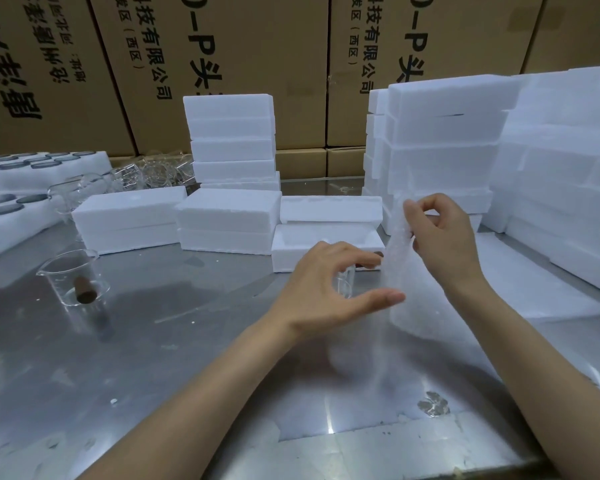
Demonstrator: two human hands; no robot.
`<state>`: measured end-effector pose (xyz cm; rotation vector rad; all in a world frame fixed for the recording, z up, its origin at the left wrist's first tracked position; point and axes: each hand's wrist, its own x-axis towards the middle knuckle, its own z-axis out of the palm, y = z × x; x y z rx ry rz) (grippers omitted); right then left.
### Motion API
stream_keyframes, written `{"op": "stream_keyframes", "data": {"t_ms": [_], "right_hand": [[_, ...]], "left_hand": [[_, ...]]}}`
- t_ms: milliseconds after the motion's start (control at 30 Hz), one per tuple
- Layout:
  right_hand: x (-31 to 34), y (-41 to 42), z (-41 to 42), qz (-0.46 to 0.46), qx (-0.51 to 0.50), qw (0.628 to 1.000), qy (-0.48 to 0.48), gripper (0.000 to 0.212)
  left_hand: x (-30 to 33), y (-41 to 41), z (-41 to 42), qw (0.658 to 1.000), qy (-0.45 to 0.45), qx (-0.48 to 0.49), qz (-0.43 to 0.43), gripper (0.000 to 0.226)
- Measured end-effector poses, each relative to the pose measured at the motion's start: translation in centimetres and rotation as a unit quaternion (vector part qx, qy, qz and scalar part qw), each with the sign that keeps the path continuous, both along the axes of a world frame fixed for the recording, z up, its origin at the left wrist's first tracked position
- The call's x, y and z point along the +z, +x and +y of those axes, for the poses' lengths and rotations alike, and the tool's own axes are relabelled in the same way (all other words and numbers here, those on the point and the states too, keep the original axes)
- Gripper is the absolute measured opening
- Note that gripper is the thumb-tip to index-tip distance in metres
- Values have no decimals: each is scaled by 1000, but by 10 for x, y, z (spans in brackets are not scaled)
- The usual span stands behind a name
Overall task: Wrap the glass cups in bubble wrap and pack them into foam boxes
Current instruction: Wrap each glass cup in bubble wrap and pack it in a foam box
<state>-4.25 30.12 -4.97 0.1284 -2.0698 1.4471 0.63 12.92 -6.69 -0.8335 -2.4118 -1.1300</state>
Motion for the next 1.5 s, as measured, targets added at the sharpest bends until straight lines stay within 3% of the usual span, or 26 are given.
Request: {"op": "stream_keyframes", "data": {"t_ms": [167,300,433,500,633,700,767,933,1067,1167,1267,1367,1500], "right_hand": [[-3,3,-7,15,29,999,-10,22],[-2,3,-7,27,59,997,-50,20],[-3,1,-4,31,32,996,-81,18],[-5,0,-5,20,23,997,-66,19],[-13,-2,-9,-40,25,998,34,24],[-20,-4,-11,-98,35,987,119,29],[-26,-5,-13,-145,38,968,203,27],[-30,-8,-12,-167,48,952,254,20],[-30,-8,-8,-185,56,937,292,27],[-30,-9,-8,-183,61,936,295,22],[-30,-11,-8,-180,68,937,291,17],[-30,-10,-8,-178,74,942,275,13],[-27,-11,-7,-214,91,948,215,23]], "left_hand": [[-3,-2,6,996,89,-7,-23,11],[5,-12,-4,966,253,47,-40,14],[23,-25,-34,885,449,123,33,19],[23,-33,-52,830,527,180,26,21],[9,-46,-69,728,635,255,-43,29],[3,-51,-70,705,653,271,-58,32],[-2,-54,-71,727,616,295,-68,31],[-6,-50,-73,868,352,348,-32,72],[-6,-48,-77,927,191,322,35,76],[-7,-48,-81,944,90,310,61,78],[-7,-48,-82,938,17,335,81,49],[-4,-46,-81,927,51,359,97,13],[-1,-44,-79,915,62,381,116,23]]}}
